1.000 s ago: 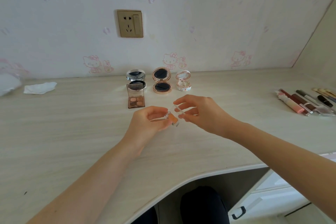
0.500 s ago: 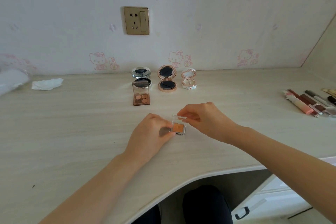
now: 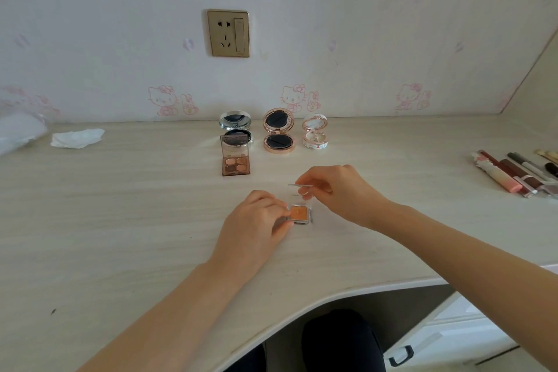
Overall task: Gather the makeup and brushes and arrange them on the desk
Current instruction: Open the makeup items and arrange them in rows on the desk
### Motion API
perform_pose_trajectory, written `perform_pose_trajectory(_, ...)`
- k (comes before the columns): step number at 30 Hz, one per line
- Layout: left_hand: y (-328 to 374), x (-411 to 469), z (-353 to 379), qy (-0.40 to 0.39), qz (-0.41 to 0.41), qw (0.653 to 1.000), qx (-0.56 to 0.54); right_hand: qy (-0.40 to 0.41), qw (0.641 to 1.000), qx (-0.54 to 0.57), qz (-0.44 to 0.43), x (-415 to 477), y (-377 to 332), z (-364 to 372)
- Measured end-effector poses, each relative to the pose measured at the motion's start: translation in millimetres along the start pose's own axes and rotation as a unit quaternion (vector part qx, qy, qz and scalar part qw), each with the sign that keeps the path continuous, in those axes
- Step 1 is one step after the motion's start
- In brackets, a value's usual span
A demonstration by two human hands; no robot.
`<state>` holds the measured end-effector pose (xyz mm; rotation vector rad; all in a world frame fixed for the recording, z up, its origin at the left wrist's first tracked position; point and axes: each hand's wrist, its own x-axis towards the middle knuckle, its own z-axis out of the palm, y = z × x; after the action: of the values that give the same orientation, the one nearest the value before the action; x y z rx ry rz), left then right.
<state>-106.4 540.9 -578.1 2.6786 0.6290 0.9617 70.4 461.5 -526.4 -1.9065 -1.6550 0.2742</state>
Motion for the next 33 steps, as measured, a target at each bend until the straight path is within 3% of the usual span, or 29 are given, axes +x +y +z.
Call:
perform_pose_trajectory(13, -0.2, -1.4, 1.5, 0.006, -0.005, 1.000, -0.002, 0.028, 1.000, -0.002, -0.010, -6.5, 0.8, 3.5)
perform_pose_trajectory(18, -1.2, -1.9, 1.8, 0.003, 0.001, 1.000, 0.001, 0.096, 0.993, -0.005, 0.069, -24.5, 4.7, 10.6)
perform_pose_trajectory(24, -0.8, -0.6, 2.6, 0.006, 0.002, 1.000, 0.019, 0.055, 0.993, -0.074, 0.080, -46.7, -1.0, 26.0)
perform_pose_trajectory(33, -12.7, 17.6, 5.2, -0.005, -0.004, 0.997, 0.078, 0.046, 0.996, -0.057, 0.048, -23.7, 4.9, 36.0)
